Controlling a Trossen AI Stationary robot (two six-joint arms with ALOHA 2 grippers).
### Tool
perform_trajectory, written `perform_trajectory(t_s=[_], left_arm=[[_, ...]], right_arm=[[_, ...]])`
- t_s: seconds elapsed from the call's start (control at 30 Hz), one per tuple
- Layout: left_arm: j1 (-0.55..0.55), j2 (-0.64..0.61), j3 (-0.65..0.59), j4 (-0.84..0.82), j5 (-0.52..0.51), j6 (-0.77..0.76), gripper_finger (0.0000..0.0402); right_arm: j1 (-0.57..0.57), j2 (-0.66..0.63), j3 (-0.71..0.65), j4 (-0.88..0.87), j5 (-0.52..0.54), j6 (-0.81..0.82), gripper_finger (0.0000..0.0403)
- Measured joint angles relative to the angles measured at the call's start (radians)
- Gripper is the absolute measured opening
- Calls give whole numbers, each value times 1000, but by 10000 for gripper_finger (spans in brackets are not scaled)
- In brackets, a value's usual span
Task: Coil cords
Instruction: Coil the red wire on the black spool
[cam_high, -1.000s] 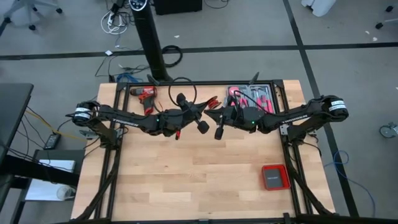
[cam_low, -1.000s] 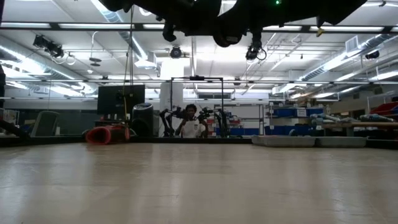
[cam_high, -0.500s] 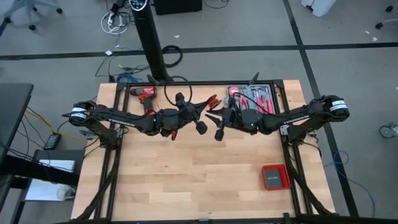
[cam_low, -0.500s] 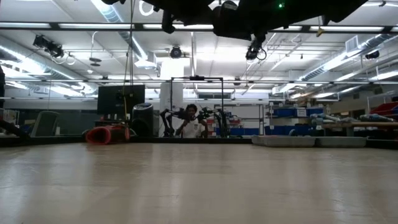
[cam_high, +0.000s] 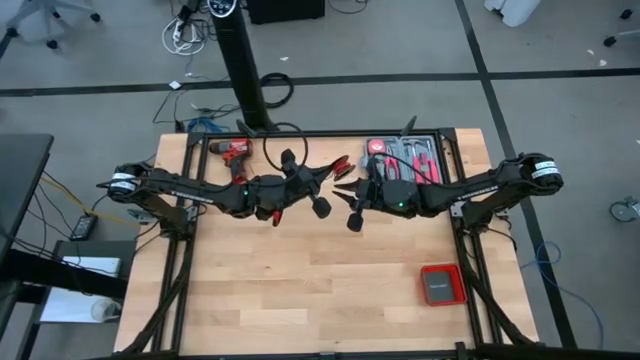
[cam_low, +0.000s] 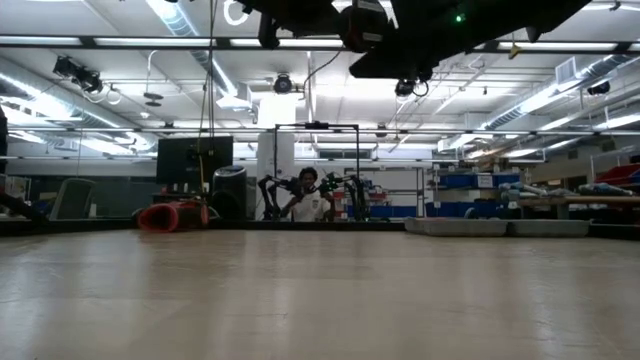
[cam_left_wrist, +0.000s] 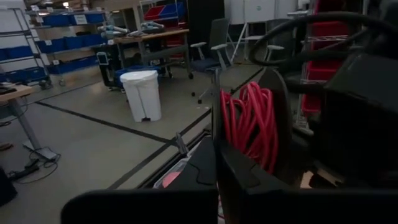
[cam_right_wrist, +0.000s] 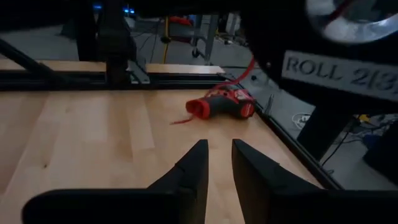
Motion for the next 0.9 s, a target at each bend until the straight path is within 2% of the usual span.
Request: perform_trajectory(t_s=[0.17, 0.33, 0.5, 0.6, 0.9], left_arm=[[-7, -9, 0, 12, -1, -7, 0], [-17, -10, 0, 42, -3, -2, 0], [-22, -10, 0, 72, 11, -6, 0], [-24, -10, -1, 84, 29, -14, 0], [-31, -10, -1, 98, 48, -20, 0]], right_arm=[[-14, 18, -42, 63, -26, 15, 67], [-53, 76, -122, 285, -134, 69, 68], [-76, 156, -144, 456, -142, 102, 67], [-82, 205, -145, 539, -191, 128, 68], [-113, 260, -145, 659, -277, 219, 68]])
